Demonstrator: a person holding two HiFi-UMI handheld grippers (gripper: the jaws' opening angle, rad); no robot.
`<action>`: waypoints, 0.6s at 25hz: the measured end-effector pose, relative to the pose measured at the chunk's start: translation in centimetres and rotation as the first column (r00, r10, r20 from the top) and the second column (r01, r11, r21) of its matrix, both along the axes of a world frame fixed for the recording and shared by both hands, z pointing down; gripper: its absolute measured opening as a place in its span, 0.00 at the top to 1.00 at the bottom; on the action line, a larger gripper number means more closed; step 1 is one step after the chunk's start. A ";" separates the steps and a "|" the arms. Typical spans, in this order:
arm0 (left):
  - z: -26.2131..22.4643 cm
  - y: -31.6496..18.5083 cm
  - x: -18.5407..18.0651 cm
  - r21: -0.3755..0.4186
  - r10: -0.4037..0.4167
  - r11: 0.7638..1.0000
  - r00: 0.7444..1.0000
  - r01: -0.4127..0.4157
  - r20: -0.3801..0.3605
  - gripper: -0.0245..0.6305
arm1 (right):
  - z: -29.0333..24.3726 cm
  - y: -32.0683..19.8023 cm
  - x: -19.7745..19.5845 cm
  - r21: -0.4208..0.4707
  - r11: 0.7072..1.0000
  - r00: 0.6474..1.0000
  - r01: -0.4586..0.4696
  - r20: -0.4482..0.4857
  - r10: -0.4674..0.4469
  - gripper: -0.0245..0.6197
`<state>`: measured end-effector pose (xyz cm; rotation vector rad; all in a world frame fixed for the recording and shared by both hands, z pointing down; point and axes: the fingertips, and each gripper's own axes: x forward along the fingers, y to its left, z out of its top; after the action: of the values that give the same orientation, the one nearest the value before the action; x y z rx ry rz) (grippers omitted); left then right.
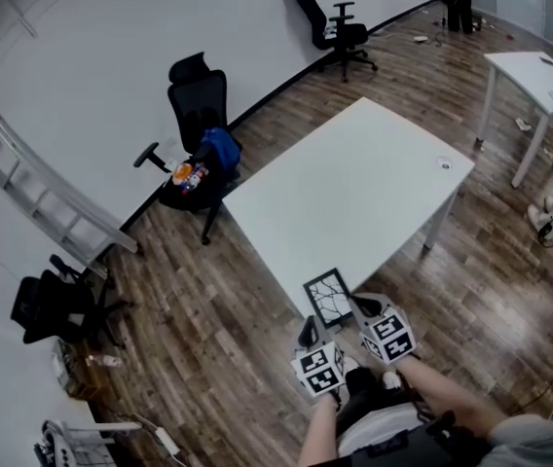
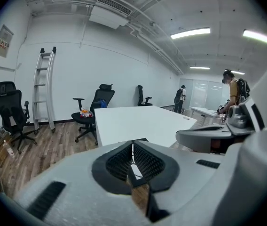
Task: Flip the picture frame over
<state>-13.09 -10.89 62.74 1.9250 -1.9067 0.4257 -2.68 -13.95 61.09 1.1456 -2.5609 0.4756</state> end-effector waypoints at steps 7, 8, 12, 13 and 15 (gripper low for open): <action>2.0 -2.8 -1.4 -0.077 0.048 0.996 0.999 -0.049 -0.023 0.96 | 2.3 -2.7 -1.1 -0.032 0.998 0.998 -0.049 -0.043 0.047 0.95; 2.5 -3.0 -1.6 -0.090 0.053 0.994 0.998 -0.056 -0.028 0.96 | 2.8 -3.0 -1.1 -0.042 0.997 0.997 -0.057 -0.051 0.055 0.95; 4.3 -3.7 -2.2 -0.135 0.085 0.986 0.994 -0.094 -0.070 0.96 | 4.2 -4.1 -1.9 -0.073 0.994 0.994 -0.078 -0.082 0.072 0.95; 4.6 -3.9 -2.2 -0.143 0.099 0.984 0.992 -0.109 -0.073 0.96 | 4.5 -4.3 -2.1 -0.079 0.994 0.993 -0.080 -0.088 0.073 0.95; 5.1 -4.2 -2.3 -0.157 0.121 0.979 0.989 -0.132 -0.082 0.96 | 5.0 -4.4 -2.6 -0.104 0.991 0.992 -0.086 -0.098 0.076 0.95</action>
<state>-15.43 -15.06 67.84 1.9334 -1.6568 0.5244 -5.29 -18.35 66.06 1.2081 -2.3856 0.5586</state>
